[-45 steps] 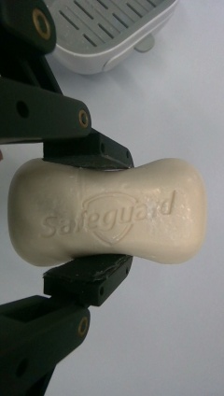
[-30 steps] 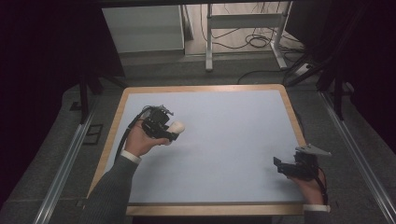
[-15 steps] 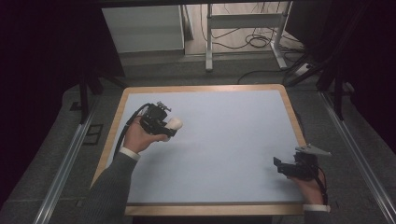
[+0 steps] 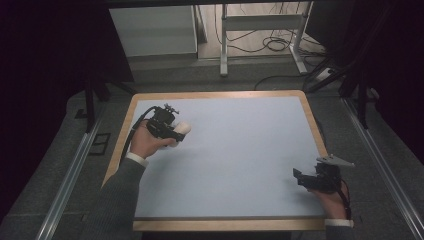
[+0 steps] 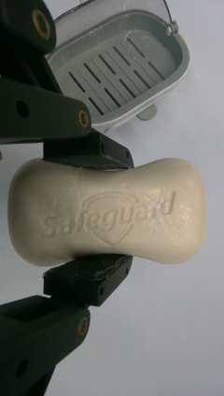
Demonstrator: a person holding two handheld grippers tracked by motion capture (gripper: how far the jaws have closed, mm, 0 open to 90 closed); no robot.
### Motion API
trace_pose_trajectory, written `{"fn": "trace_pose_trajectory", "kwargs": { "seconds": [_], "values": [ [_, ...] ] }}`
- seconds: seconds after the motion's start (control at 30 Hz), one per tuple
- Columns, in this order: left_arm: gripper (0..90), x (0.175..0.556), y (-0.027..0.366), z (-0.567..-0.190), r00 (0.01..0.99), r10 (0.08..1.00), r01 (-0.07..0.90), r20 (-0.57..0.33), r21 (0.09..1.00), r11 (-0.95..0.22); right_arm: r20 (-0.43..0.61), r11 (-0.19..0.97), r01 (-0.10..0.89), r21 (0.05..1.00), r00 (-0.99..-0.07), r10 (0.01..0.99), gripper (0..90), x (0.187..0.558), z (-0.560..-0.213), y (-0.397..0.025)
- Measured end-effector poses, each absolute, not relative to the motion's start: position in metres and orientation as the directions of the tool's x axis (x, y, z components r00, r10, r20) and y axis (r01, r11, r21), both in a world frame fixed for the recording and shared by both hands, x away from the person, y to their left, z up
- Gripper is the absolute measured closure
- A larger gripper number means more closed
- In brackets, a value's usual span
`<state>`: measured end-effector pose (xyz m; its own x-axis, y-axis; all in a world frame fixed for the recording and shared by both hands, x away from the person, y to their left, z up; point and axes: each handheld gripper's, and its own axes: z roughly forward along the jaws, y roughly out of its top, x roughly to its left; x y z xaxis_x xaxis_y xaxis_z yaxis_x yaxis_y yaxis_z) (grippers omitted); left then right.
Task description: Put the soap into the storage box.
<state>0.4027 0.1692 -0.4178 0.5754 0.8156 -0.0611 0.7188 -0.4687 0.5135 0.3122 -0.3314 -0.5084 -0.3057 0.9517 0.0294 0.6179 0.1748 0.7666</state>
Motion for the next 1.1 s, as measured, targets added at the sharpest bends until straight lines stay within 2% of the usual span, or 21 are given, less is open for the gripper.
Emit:
{"fn": "trace_pose_trajectory", "kwargs": {
  "seconds": [1.1],
  "values": [
    [49.6, 0.434, 0.202, -0.426, 0.463, 0.883, 0.79, -0.08, 0.49, -0.37, 0.03, 0.174, 0.615, 0.769, -0.307, 0.951, 6.1, 0.312, -0.508, -0.333]
  ]
}}
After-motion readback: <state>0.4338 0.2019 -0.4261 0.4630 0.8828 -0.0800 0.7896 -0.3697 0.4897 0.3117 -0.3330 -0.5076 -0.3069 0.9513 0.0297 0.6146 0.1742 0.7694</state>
